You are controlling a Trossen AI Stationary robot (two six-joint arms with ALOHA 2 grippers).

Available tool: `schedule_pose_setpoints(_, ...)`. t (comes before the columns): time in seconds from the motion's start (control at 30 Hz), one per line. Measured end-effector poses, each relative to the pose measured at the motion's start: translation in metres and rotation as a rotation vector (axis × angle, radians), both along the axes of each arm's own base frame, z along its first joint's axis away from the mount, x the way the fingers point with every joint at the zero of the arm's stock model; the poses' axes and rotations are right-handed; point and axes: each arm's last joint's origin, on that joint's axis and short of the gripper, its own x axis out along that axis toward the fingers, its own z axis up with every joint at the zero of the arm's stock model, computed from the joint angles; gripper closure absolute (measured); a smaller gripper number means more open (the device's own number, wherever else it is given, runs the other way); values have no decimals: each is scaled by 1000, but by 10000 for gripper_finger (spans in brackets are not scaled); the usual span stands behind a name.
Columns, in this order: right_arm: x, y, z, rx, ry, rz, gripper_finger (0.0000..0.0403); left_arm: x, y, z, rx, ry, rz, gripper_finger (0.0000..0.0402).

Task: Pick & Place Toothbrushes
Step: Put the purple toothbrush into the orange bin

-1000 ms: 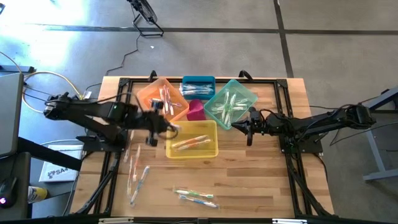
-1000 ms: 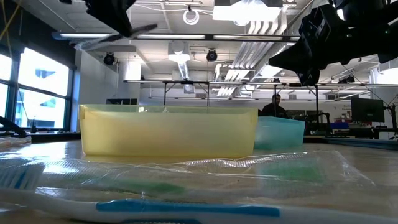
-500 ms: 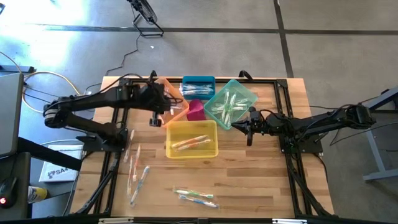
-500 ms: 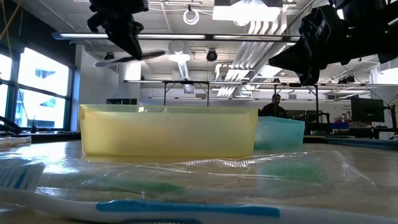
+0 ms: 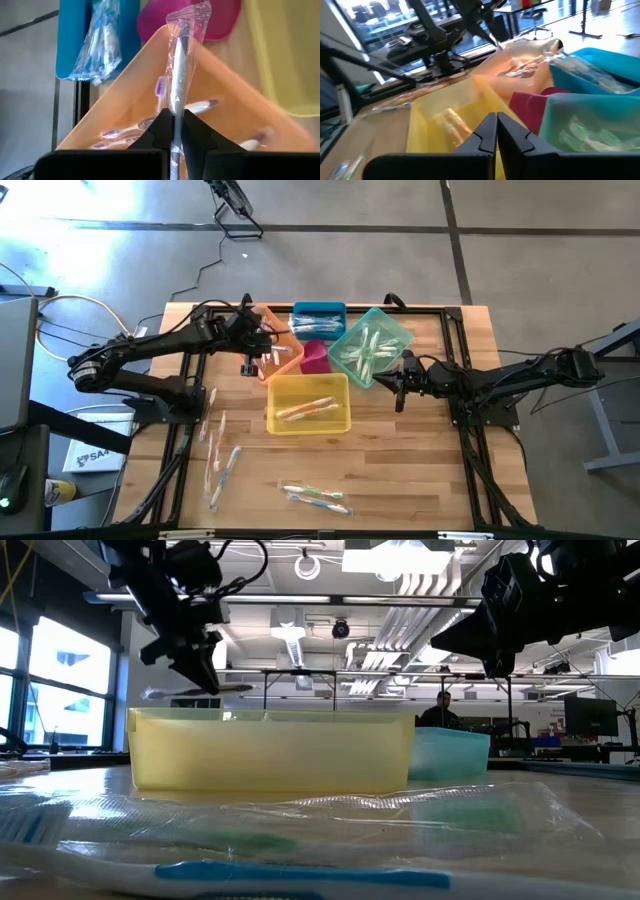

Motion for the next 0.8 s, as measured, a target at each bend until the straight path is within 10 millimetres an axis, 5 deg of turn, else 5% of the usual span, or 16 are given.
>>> schedule_pose_setpoints(0.43, 0, -1, 0, -10, 2, -35, 398, -23, 36, -32, 9, -101, 45, 387)
schedule_pose_setpoints(0.8, 0, -1, 0, -12, 2, -34, 398, -14, 48, -51, -58, -80, 30, 387)
